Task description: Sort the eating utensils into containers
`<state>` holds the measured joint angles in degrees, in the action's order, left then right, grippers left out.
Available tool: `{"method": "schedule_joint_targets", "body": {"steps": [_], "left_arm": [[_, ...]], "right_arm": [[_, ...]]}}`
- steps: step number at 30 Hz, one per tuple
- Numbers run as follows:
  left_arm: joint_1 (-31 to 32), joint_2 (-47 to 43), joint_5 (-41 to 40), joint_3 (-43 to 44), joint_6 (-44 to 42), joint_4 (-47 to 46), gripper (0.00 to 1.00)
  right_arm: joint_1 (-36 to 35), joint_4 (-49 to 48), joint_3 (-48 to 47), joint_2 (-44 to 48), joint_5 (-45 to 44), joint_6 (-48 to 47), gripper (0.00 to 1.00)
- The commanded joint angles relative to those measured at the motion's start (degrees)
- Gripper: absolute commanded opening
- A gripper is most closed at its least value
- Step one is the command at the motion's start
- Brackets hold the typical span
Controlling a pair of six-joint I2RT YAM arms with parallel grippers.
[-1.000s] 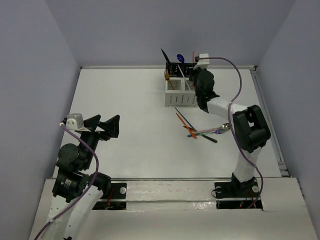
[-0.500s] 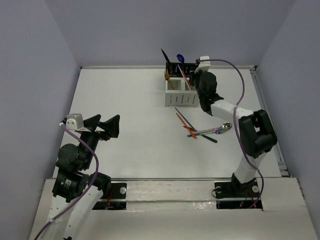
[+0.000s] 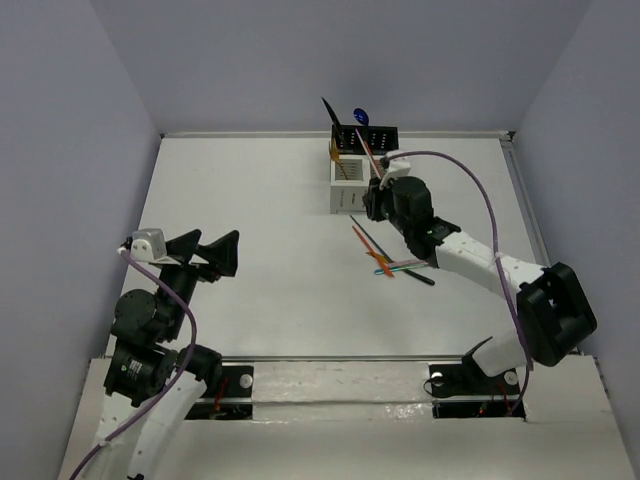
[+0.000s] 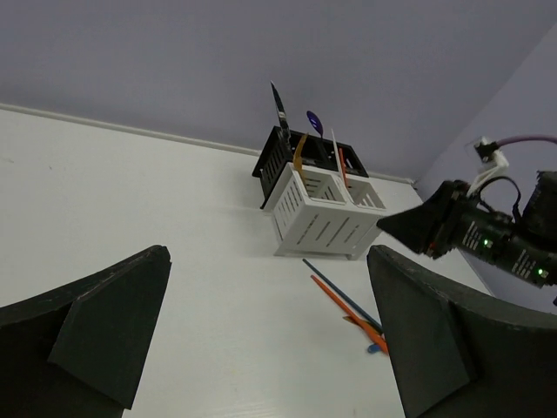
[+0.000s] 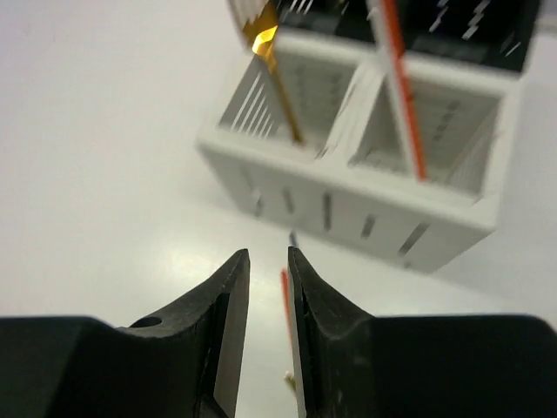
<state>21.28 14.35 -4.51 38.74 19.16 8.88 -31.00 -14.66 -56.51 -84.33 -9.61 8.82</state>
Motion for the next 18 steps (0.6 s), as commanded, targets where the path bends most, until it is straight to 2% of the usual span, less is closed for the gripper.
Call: {"method": "schedule_joint_targets", "body": {"steps": [1, 5, 18], "left_arm": [[-0.18, -0.55, 0.65, -0.25, -0.17, -1.24, 0.99], [-0.71, -1.16, 0.12, -0.51, -0.17, -1.06, 0.99], [-2.29, 0.06, 1.44, -0.68, -0.08, -1.33, 0.99]], "right_arm": [[-4.85, 9.64, 5.00, 2.86, 0.03, 3.92, 0.30], [-4.86, 10.69, 8.70, 3.39, -0.41, 6.38, 0.27], [-4.86, 16.85, 2.20, -8.12, -6.56, 5.60, 0.28]]}}
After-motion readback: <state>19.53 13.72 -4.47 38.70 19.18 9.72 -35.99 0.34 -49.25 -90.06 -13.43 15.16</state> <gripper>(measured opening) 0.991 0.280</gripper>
